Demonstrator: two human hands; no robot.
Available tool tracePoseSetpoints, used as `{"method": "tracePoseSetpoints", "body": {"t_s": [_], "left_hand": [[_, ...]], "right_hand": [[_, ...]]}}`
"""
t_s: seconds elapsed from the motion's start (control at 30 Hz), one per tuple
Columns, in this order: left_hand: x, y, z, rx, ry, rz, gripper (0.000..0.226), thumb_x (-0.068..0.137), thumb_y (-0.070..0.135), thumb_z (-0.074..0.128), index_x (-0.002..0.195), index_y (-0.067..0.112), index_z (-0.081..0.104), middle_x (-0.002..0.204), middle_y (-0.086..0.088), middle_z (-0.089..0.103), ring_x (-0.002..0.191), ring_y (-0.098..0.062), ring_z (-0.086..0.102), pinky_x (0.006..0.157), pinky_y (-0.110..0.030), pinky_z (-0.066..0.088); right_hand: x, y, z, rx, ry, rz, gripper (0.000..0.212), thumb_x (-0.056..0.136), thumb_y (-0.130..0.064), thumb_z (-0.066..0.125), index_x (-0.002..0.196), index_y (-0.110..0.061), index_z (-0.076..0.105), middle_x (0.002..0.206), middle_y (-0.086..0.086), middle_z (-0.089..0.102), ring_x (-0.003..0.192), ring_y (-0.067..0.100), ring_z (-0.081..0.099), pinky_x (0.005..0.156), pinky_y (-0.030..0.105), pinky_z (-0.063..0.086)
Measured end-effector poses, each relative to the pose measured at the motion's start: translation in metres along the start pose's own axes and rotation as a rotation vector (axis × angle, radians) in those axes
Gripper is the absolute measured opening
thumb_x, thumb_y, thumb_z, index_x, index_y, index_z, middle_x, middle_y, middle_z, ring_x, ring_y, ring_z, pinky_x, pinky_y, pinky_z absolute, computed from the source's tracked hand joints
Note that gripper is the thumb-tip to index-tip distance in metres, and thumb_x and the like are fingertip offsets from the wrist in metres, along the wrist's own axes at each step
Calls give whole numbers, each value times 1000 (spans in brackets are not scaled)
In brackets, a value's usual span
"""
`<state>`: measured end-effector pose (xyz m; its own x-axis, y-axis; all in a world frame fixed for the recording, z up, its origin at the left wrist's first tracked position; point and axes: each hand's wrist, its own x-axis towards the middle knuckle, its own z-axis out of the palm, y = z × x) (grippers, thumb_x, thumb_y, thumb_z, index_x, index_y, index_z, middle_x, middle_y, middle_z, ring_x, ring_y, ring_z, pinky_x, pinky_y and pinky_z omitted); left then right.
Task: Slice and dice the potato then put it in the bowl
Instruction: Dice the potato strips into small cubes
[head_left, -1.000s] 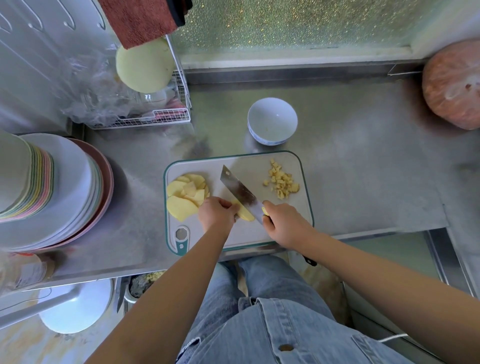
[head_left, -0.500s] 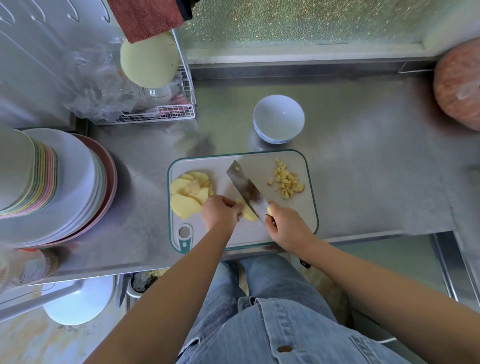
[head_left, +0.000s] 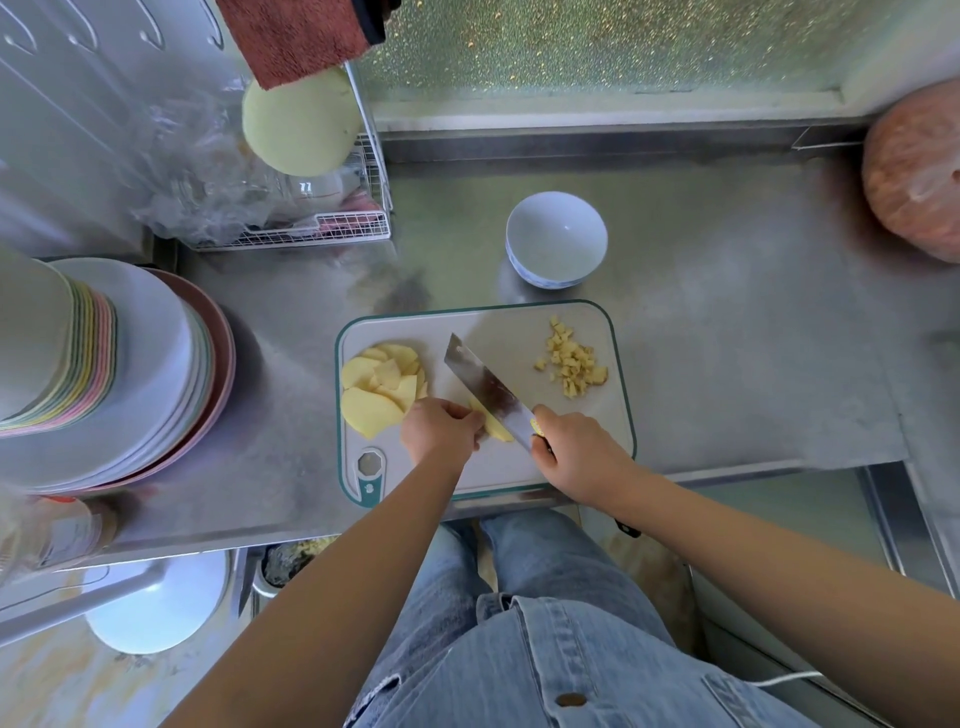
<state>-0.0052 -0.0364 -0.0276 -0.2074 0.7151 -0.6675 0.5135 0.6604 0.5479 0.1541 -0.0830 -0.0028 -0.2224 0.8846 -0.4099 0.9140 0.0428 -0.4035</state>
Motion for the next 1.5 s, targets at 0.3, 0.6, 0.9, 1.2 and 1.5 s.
{"method": "tracePoseSetpoints", "body": {"t_s": [0.3, 0.6, 0.9, 1.2, 1.5], "left_hand": [[4, 2, -1, 39, -36, 4, 23, 82, 19, 70, 60, 12, 72, 59, -3, 70, 67, -17, 70, 69, -35, 59], [-3, 3, -2, 9, -34, 8, 18, 76, 14, 68, 58, 15, 71, 60, -3, 71, 66, -20, 71, 63, -32, 59], [-2, 0, 0, -13, -1, -23, 22, 81, 17, 69, 60, 18, 72, 57, 2, 70, 62, -15, 70, 62, -28, 58], [0, 3, 0, 36, 4, -28, 25, 81, 15, 68, 56, 17, 70, 57, -2, 69, 65, -16, 69, 67, -30, 58], [0, 6, 0, 55, -5, -36, 25, 80, 14, 64, 56, 15, 70, 59, -4, 70, 67, -18, 69, 67, -30, 58]], "right_hand": [[5, -13, 11, -32, 3, 32, 11, 94, -15, 42, 87, -14, 34, 61, -5, 31, 58, 21, 36, 45, 24, 17], [10, -5, 10, 92, 104, 105, 17, 95, -18, 45, 82, -12, 35, 57, -1, 37, 55, 29, 43, 53, 33, 28], [-3, -3, 3, 15, 31, -24, 18, 95, -17, 43, 82, -13, 31, 57, -5, 30, 57, 26, 38, 53, 34, 26], [-1, -7, 12, -2, 20, 11, 15, 94, -16, 43, 84, -13, 33, 64, 2, 42, 57, 25, 40, 53, 32, 26], [5, -14, 16, -22, 60, 12, 15, 96, -18, 41, 100, -6, 50, 75, 9, 55, 70, 30, 56, 57, 30, 27]]}}
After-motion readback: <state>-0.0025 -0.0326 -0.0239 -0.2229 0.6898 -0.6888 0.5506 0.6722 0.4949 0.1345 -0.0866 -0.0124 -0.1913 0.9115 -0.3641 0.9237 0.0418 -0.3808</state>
